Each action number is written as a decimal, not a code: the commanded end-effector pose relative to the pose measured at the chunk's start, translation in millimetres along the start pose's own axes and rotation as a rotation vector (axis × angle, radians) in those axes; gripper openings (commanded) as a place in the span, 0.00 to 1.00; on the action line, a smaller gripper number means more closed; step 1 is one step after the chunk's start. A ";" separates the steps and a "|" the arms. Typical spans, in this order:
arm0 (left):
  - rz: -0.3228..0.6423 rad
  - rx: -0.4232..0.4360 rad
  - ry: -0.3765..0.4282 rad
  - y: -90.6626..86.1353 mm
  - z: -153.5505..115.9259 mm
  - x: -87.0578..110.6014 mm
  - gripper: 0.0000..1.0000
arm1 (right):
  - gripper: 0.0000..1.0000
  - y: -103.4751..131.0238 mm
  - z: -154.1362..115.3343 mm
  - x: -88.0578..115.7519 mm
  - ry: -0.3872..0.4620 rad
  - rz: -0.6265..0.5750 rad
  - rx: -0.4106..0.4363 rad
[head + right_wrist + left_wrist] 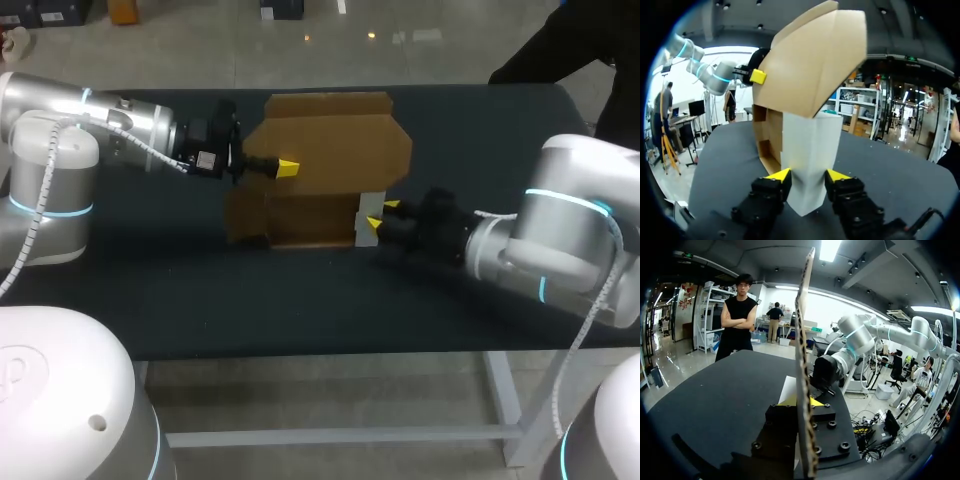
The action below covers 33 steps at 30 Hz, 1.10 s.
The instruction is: Assemble the packaging by folding the flat box into shape, placing the metal phone stand inside, and closing the box properly
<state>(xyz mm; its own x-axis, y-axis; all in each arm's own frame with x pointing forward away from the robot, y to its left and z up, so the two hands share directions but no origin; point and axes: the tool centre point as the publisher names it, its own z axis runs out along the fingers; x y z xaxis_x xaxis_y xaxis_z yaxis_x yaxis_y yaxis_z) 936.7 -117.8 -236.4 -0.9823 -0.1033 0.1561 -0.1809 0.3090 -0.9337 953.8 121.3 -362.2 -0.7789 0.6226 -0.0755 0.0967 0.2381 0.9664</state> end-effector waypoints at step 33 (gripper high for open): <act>0.000 -0.004 0.001 3.5 3.5 -0.2 0.00 | 0.35 2.2 29.1 -12.1 -0.261 0.076 0.032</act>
<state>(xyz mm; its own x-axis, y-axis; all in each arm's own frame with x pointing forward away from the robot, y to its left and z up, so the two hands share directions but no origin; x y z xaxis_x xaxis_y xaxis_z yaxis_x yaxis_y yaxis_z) 937.5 -117.3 -235.8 -0.9823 -0.1051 0.1552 -0.1805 0.3086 -0.9339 976.1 125.2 -362.9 -0.6831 0.7296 -0.0317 0.1719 0.2029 0.9640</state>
